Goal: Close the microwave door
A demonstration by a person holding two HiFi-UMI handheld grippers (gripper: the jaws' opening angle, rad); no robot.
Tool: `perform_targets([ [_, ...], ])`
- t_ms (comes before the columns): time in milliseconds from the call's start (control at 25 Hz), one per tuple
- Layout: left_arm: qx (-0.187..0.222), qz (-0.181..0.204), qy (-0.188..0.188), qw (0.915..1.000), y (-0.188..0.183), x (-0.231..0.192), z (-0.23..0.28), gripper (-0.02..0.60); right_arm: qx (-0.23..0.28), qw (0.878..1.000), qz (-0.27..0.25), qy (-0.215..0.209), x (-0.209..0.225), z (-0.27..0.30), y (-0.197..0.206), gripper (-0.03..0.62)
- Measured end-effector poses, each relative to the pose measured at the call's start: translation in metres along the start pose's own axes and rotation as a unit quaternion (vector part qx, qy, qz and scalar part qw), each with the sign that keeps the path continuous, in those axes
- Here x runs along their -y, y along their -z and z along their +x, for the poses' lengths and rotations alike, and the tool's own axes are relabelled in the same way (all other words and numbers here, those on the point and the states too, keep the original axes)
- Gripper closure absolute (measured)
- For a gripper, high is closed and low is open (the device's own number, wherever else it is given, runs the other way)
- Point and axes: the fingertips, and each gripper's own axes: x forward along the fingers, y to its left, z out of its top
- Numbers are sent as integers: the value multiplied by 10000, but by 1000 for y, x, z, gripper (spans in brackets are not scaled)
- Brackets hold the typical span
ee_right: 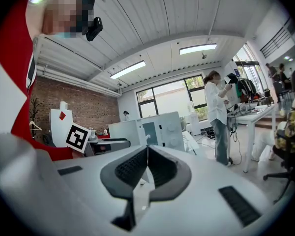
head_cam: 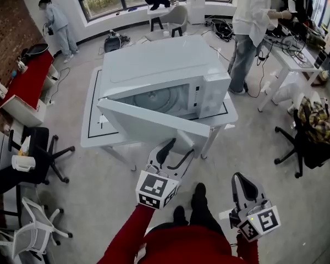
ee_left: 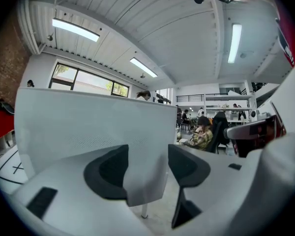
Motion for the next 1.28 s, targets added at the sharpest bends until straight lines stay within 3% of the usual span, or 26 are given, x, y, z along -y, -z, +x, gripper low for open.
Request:
perform_targets([
  [320,43,-103,-286,9995,-9,-20,41,321,-78,9997,-153,-181,36,43,-13,580],
  [800,252,-644,-871,9938,-28,-57,80,321,-256,9982,-181,-513,63,83,-32,581],
  [1000,260,-784,-1210,9892,-26,-69,76,395,-298,9973,-258,-621,71,99,-36,580],
  [1240,107,-786,-2079,9749,-23,-86,73,570,-329,9958,-291,-804,77,115,-38,580],
  [1280,81,-730,-2180,9732,-22,-87,72,571,-331,9955,-274,-842,77,118,-39,580],
])
